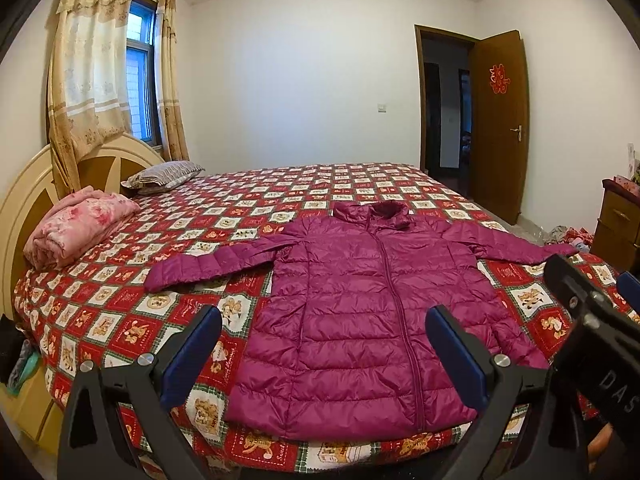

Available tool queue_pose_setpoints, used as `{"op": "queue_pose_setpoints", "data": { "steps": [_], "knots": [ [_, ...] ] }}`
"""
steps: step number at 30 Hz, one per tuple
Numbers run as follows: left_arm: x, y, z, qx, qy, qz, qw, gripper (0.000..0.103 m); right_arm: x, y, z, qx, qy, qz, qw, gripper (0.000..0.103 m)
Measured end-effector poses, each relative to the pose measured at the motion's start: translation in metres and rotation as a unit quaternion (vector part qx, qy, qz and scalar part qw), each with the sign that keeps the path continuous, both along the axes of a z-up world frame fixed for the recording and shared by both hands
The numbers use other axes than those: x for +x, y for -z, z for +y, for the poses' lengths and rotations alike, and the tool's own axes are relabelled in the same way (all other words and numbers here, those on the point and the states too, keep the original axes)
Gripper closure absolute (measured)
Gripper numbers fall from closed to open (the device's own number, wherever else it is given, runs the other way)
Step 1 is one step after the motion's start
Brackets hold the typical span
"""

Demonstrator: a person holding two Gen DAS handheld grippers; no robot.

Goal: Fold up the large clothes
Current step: 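Move the right tool to the jacket sleeve and close on its cuff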

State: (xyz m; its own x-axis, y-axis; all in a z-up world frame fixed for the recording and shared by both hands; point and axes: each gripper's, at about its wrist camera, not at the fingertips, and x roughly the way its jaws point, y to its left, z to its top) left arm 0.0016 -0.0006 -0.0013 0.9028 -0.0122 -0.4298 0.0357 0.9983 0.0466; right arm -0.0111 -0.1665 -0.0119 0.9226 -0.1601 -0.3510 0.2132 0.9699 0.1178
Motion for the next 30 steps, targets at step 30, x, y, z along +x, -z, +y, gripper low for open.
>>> {"op": "queue_pose_setpoints", "data": {
  "steps": [30],
  "knots": [
    [0.239,0.049,0.031,0.039,0.014,0.093,0.9948,0.001,0.142,0.038,-0.17,0.03,0.171,0.134,0.976,0.0]
  ]
}}
